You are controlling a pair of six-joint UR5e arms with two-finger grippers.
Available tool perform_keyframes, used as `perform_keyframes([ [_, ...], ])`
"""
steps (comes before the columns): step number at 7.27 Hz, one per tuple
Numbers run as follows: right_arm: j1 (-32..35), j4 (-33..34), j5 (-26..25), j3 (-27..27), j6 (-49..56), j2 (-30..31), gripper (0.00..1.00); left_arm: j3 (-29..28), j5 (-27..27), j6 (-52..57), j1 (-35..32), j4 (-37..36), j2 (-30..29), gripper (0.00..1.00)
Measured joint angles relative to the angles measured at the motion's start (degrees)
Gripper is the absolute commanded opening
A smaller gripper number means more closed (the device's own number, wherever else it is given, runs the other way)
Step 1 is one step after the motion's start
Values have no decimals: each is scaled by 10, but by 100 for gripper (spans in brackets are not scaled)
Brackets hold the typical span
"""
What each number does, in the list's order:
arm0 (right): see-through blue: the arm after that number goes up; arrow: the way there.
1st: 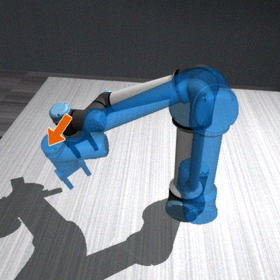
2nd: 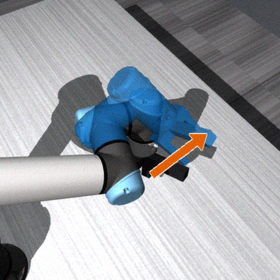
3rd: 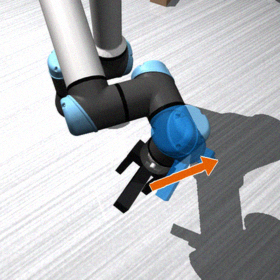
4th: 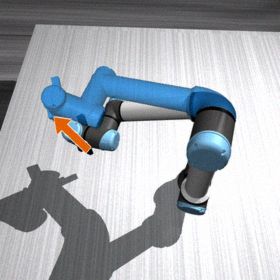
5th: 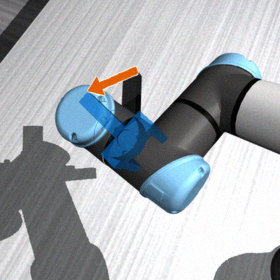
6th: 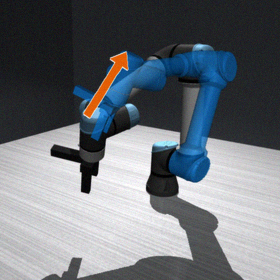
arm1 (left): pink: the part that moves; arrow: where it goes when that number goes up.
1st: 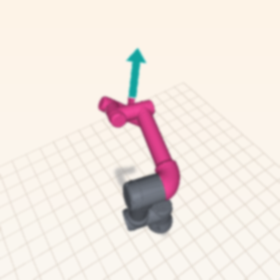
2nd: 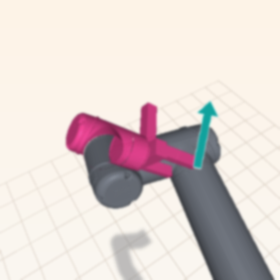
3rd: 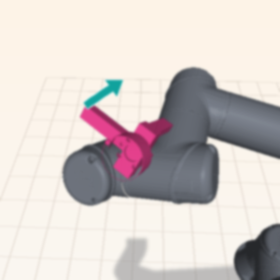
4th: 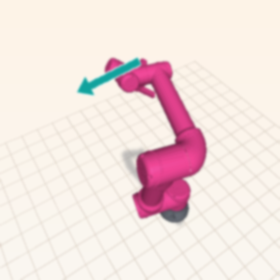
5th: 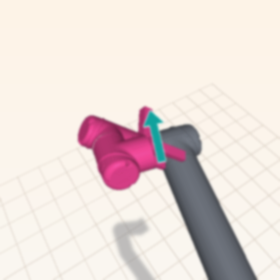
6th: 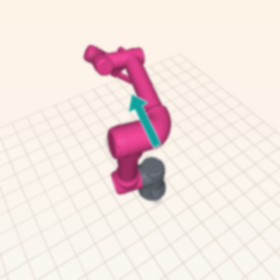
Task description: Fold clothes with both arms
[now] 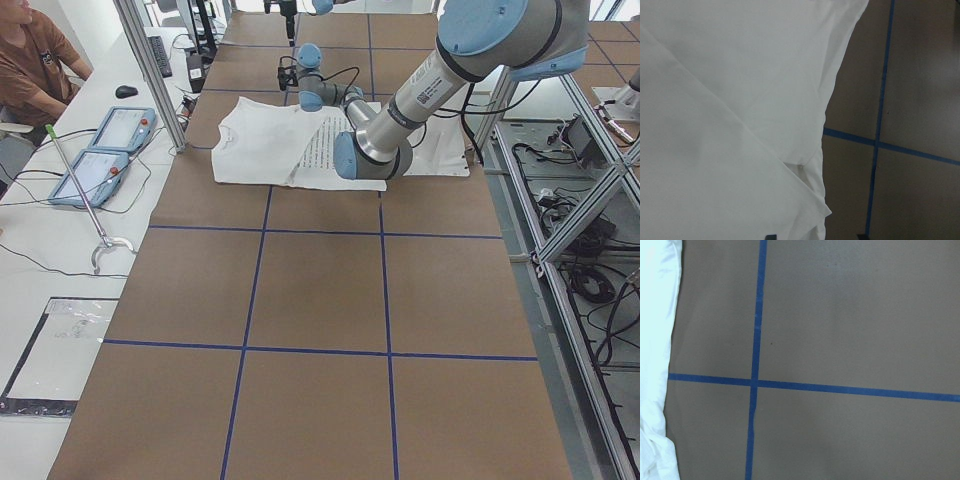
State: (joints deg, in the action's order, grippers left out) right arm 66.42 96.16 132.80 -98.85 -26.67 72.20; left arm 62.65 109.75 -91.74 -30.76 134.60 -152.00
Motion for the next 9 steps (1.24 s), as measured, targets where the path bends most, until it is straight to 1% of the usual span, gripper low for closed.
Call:
perform_keyframes([
  [1,-9,-22,-3,-3,-17,5,100,10,10,2,-9,-7,12,100],
  [2,-24,-54,-12,-11,-63,13,100,39,31,14,-20,-28,40,100],
  [3,-52,-99,-31,-30,-129,35,100,100,51,38,-29,-68,86,100],
  [4,-92,-144,-55,-63,-200,72,100,187,61,66,-34,-125,146,100],
  [5,-139,-170,-83,-103,-271,108,100,274,64,95,-37,-183,205,100],
  [6,-198,-188,-124,-150,-339,148,100,357,65,118,-39,-234,262,100],
  [7,-265,-220,-170,-187,-409,188,100,431,65,133,-39,-267,317,100],
  [8,-330,-259,-214,-206,-474,219,100,495,63,149,-38,-289,372,100],
  [9,-395,-281,-261,-217,-524,239,100,537,61,164,-35,-302,420,100],
])
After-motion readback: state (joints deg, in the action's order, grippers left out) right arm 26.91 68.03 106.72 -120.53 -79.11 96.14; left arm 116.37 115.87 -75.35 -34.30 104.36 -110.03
